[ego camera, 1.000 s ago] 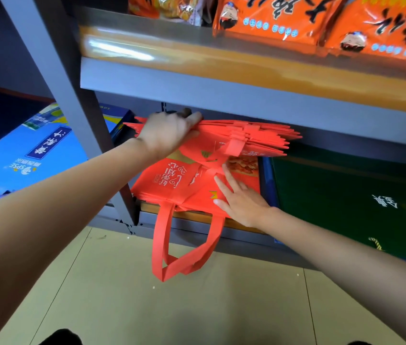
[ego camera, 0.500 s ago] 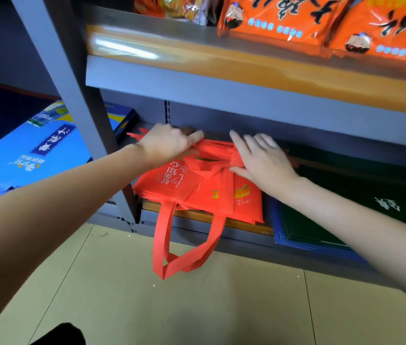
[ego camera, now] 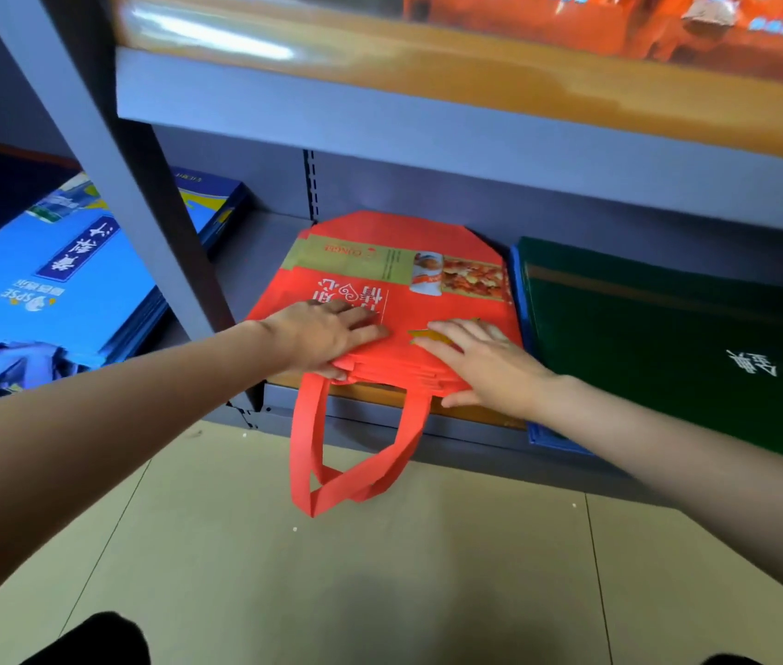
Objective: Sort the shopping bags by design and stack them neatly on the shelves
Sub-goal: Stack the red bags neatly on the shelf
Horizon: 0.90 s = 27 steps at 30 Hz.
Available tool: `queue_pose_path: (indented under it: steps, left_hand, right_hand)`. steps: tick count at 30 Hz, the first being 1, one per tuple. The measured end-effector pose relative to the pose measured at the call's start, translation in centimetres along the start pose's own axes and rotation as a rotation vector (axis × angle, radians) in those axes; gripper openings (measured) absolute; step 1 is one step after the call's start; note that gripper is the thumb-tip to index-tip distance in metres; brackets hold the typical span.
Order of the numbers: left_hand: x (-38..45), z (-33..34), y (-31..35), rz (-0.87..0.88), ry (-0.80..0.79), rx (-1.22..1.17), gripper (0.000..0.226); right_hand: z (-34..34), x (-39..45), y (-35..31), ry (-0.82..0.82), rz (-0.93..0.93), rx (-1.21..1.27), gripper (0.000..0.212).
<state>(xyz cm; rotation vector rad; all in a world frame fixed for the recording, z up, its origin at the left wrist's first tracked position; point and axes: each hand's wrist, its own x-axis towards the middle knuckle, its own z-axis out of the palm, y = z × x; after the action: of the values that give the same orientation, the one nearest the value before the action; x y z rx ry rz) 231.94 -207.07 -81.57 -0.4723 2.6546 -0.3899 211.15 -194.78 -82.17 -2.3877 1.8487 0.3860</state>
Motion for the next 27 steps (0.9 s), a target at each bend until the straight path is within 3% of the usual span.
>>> queue_pose_path:
  steps: [4, 8, 13, 17, 19, 22, 25, 27]
  left_hand:
    - [0.0, -1.1, -0.5, -0.015, 0.012, -0.003, 0.078]
    - [-0.5, -2.3, -2.0, -0.087, 0.122, -0.171, 0.063]
    - [-0.8, -3.8, -3.1, -0.182, 0.135, -0.28, 0.056]
    - [-0.8, -5.6, -3.7, -0.228, 0.193, -0.286, 0.055]
    - [-0.7, -6.0, -4.0, -0.214, 0.222, -0.35, 0.055]
    - [-0.3, -5.8, -4.6, -0.183, 0.246, -0.436, 0.052]
    - [-0.2, -5.7, -4.9, -0.159, 0.197, -0.54, 0.052]
    - [-0.4, -5.8, -5.3, -0.168, 0.177, -0.663, 0.055]
  right_hand:
    - [-2.5, 0.6, 1.2, 0.067, -0.022, -0.002, 0.078]
    - [-5.1, 0.6, 2.8, 0.06, 0.079, 0.207, 0.096]
    - [-5.8, 0.2, 2.4, 0.11, 0.05, 0.176, 0.101]
    - [-6.3, 0.4, 2.5, 0.168, 0.067, 0.391, 0.101]
    - [-6.7, 0.4, 2.7, 0.233, 0.046, 0.227, 0.101]
    - [-6.3, 0.8, 2.2, 0.305, -0.012, -0.029, 0.086]
    - [-6.3, 1.6, 1.9, 0.386, 0.041, -0.018, 0.053]
    - [-7.1, 1.7, 2.1, 0.403, 0.068, 0.018, 0.043]
